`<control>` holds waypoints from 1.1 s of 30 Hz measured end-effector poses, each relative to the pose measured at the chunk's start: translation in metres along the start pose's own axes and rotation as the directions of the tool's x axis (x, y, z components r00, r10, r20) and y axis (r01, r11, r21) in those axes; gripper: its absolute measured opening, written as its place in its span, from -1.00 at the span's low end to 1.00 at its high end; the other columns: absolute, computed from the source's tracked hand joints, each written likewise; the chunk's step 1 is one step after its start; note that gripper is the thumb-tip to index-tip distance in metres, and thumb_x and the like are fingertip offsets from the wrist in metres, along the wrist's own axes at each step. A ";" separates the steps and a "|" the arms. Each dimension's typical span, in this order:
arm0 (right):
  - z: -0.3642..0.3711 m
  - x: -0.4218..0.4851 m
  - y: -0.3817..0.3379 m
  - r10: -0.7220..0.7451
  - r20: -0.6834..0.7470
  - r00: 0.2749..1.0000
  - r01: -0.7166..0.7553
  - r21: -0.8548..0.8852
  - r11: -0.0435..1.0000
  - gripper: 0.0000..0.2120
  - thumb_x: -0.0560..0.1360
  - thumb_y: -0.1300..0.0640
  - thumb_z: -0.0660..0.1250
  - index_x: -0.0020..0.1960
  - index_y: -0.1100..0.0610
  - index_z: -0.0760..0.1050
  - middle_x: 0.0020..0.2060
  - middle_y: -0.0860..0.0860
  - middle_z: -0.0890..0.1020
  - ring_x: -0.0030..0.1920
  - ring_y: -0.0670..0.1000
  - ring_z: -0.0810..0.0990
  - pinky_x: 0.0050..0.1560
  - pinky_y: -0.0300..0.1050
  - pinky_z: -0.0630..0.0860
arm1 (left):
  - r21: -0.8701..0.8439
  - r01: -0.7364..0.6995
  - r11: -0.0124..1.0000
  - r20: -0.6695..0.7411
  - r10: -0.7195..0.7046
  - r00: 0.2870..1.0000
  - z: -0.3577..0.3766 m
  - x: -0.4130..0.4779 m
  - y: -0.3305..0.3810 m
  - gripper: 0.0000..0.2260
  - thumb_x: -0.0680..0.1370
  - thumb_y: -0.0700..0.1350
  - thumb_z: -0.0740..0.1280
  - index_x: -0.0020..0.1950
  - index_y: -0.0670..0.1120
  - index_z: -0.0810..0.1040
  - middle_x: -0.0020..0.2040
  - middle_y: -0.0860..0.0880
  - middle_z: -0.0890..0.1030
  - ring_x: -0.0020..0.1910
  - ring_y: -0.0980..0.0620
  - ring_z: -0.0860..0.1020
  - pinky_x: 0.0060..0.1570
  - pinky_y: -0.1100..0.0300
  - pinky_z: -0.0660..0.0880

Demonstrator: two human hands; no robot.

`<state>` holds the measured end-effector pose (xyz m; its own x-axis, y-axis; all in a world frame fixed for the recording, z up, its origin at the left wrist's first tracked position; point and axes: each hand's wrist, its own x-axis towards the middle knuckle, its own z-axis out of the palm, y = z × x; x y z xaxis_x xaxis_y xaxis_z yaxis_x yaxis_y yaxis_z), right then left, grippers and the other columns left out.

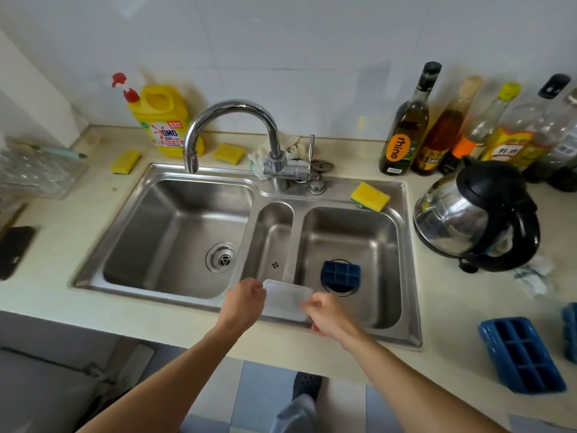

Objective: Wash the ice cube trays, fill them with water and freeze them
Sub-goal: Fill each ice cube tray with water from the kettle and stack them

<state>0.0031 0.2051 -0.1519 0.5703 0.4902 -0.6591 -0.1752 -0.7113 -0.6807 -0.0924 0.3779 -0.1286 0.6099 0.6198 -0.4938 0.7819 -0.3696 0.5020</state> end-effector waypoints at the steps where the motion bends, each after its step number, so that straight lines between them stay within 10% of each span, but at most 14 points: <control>1: -0.002 0.001 0.000 0.013 -0.014 1.000 -0.013 0.037 0.999 -0.82 0.67 0.03 0.25 0.16 0.09 0.56 -0.20 0.04 0.63 -0.28 -0.05 0.58 -0.28 -0.20 0.52 | -0.006 -0.007 1.000 -0.018 0.007 1.000 0.000 0.002 0.001 -0.74 0.63 -0.09 0.24 0.27 -0.09 0.58 0.12 -0.09 0.67 0.07 -0.09 0.59 0.03 0.14 0.48; 12: -0.045 0.016 0.020 0.217 -0.123 0.969 -0.117 0.544 0.831 -0.88 0.62 0.12 0.37 0.04 0.16 0.62 -0.27 0.10 0.65 -0.24 0.06 0.64 0.06 0.09 0.69 | -0.233 -0.045 0.971 0.164 0.085 0.983 0.020 0.033 0.051 -0.85 0.59 -0.35 0.28 0.01 -0.21 0.63 -0.21 -0.08 0.64 -0.22 0.00 0.66 -0.11 0.08 0.66; 23: -0.081 0.080 0.060 0.260 -0.323 0.910 -0.092 0.454 0.886 -0.84 0.62 0.15 0.35 -0.11 -0.04 0.59 -0.30 0.05 0.62 -0.37 -0.08 0.54 -0.38 -0.29 0.55 | -0.060 0.019 0.998 0.399 0.007 0.917 0.075 0.094 0.099 -0.87 0.59 -0.26 0.29 0.00 -0.17 0.63 -0.04 -0.22 0.70 -0.12 -0.12 0.68 0.01 -0.04 0.67; 33: -0.081 0.143 0.080 0.313 -0.379 0.871 -0.201 0.308 0.930 -0.83 0.59 0.17 0.31 0.01 0.27 0.61 -0.07 0.24 0.66 -0.05 0.21 0.66 0.01 0.18 0.63 | 0.042 -0.043 0.998 0.440 0.020 0.898 0.122 0.146 0.104 -0.90 0.60 -0.20 0.28 0.05 -0.14 0.58 -0.10 -0.11 0.61 -0.18 0.01 0.59 -0.32 0.24 0.47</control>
<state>0.1361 0.1776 -0.2744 0.7458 0.0130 -0.6660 -0.5245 -0.6049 -0.5992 0.0936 0.3455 -0.2357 0.6198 0.2448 -0.7456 0.7599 -0.4244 0.4923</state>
